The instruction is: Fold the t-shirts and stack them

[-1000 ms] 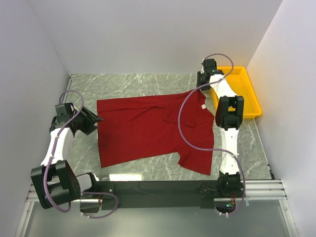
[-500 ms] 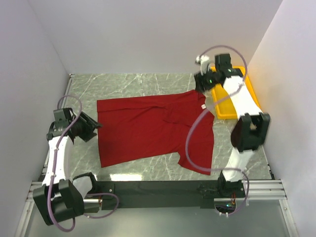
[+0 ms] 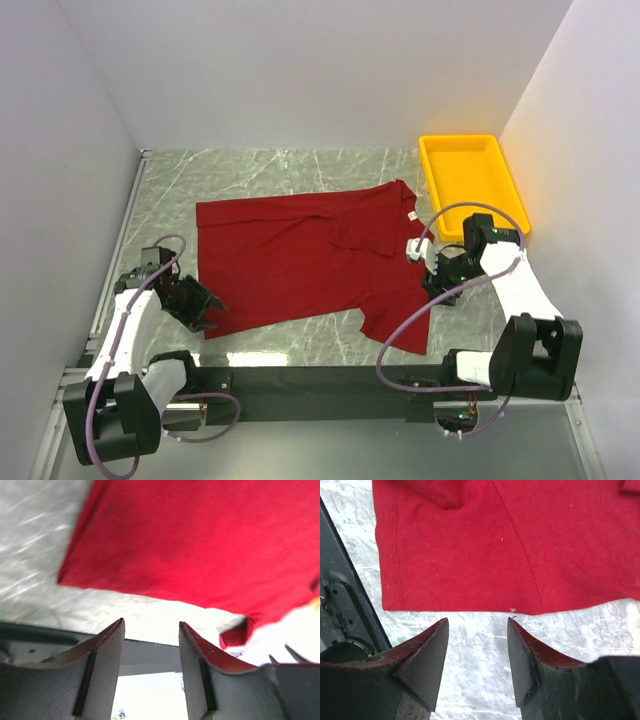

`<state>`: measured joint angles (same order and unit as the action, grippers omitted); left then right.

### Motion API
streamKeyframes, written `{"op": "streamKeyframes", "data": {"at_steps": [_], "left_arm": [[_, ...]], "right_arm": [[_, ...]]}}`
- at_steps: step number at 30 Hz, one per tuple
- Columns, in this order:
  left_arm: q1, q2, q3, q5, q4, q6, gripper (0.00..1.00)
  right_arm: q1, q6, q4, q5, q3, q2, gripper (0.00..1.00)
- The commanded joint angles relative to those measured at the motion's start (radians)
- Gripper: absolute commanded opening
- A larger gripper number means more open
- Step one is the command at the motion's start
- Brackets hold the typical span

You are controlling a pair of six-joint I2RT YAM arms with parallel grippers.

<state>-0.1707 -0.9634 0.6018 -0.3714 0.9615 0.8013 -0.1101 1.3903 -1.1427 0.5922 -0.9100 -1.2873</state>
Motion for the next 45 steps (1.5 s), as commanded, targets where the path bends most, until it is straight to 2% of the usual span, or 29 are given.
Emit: {"op": "streamKeyframes", "data": {"at_steps": [1, 2, 6, 10, 17, 28, 31, 32, 34, 35, 37, 40, 43, 45], "left_arm": [[0.036, -0.006, -0.013, 0.104, 0.083, 0.100, 0.52], [0.052, -0.009, -0.004, 0.126, 0.091, 0.149, 0.49], [0.086, -0.046, 0.068, 0.245, 0.161, 0.246, 0.50], [0.105, -0.070, 0.078, 0.287, 0.191, 0.332, 0.54], [0.114, -0.119, -0.002, 0.298, 0.095, 0.456, 0.54], [0.119, -0.224, -0.086, 0.354, -0.038, 0.499, 0.50], [0.119, -0.235, -0.082, 0.368, -0.058, 0.506, 0.42], [0.119, -0.233, -0.071, 0.368, -0.063, 0.500, 0.29], [0.119, -0.218, -0.059, 0.368, -0.058, 0.495, 0.17], [0.119, -0.212, -0.048, 0.385, -0.056, 0.484, 0.04], [0.119, -0.192, -0.036, 0.408, -0.052, 0.475, 0.00], [0.119, -0.158, -0.025, 0.405, -0.056, 0.441, 0.00], [0.119, -0.108, -0.025, 0.379, -0.066, 0.409, 0.00], [0.119, -0.086, -0.028, 0.379, -0.066, 0.400, 0.01]], "right_arm": [[-0.017, 0.041, 0.037, 0.037, 0.032, 0.069, 0.57], [-0.023, 0.017, 0.049, 0.041, 0.037, 0.072, 0.57], [-0.037, -0.036, 0.089, 0.067, 0.036, 0.054, 0.57], [-0.051, -0.056, 0.106, 0.087, 0.010, 0.026, 0.56], [-0.072, -0.079, 0.086, 0.130, -0.073, -0.052, 0.56], [-0.106, -0.068, 0.052, 0.147, -0.104, -0.075, 0.56], [-0.108, -0.051, 0.047, 0.129, -0.096, -0.063, 0.56], [-0.109, -0.040, 0.046, 0.121, -0.093, -0.055, 0.56], [-0.109, -0.025, 0.047, 0.101, -0.081, -0.044, 0.56], [-0.111, -0.002, 0.044, 0.097, -0.076, -0.037, 0.56], [-0.109, 0.063, 0.025, 0.078, -0.058, -0.029, 0.56], [-0.109, 0.153, -0.003, 0.051, -0.021, -0.014, 0.56], [-0.108, 0.352, -0.025, -0.026, 0.031, -0.009, 0.56], [-0.103, 0.421, -0.038, -0.078, 0.065, -0.013, 0.56]]}}
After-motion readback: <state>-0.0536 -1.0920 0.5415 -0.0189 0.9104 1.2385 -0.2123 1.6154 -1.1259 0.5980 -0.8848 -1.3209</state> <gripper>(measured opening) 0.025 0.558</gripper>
